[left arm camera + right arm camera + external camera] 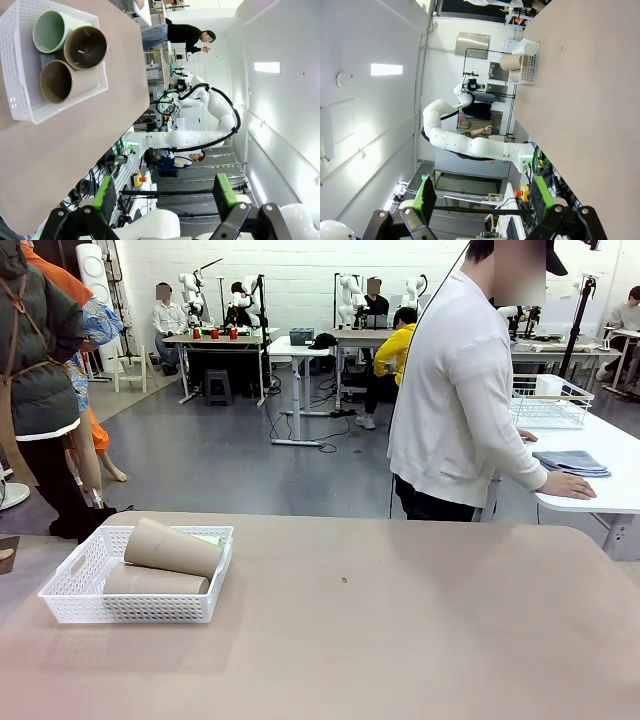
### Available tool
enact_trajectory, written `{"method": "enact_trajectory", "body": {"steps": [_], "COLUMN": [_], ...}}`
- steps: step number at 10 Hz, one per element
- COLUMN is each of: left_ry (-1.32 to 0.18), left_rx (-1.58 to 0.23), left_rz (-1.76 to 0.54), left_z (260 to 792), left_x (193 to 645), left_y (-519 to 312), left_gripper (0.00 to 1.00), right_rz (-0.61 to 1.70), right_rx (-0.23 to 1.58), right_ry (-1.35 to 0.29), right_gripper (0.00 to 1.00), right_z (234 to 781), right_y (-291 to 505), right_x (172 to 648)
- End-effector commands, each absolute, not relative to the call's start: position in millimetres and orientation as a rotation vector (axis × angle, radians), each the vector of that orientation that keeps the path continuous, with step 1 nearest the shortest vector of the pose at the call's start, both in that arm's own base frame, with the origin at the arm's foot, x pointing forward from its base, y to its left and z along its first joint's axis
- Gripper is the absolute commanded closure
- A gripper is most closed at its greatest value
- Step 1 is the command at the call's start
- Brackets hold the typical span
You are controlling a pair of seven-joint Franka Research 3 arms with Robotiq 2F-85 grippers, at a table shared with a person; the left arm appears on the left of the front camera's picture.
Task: Clean and organize the cups into the basket.
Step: Move the Organizing basket back to the left side of the table.
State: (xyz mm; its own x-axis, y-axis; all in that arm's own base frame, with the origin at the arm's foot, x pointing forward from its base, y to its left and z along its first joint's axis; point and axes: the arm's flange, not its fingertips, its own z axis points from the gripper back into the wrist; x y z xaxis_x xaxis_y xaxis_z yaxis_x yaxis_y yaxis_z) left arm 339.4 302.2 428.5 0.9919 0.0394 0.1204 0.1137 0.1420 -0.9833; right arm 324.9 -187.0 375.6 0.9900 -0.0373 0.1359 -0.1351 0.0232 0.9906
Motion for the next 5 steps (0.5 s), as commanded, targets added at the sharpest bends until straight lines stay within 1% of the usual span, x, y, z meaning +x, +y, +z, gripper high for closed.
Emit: {"method": "enact_trajectory", "body": {"steps": [1,5], "left_ry": [-0.129,-0.129], "left_rx": [-1.427,-1.427], "left_rz": [-0.045,-0.045], "left_z": [429.1,429.1], "left_x": [338.4,338.4], "left_y": [303.3,303.3], "left_gripper": [0.00,0.00], "right_rz": [0.083,0.083], "right_rx": [1.557,1.557], "right_ry": [-0.155,-0.155], "right_gripper": [0.00,0.00], "right_z": [373.6,373.6], "right_y": [-185.5,-185.5], "right_x": [324.0,324.0]}}
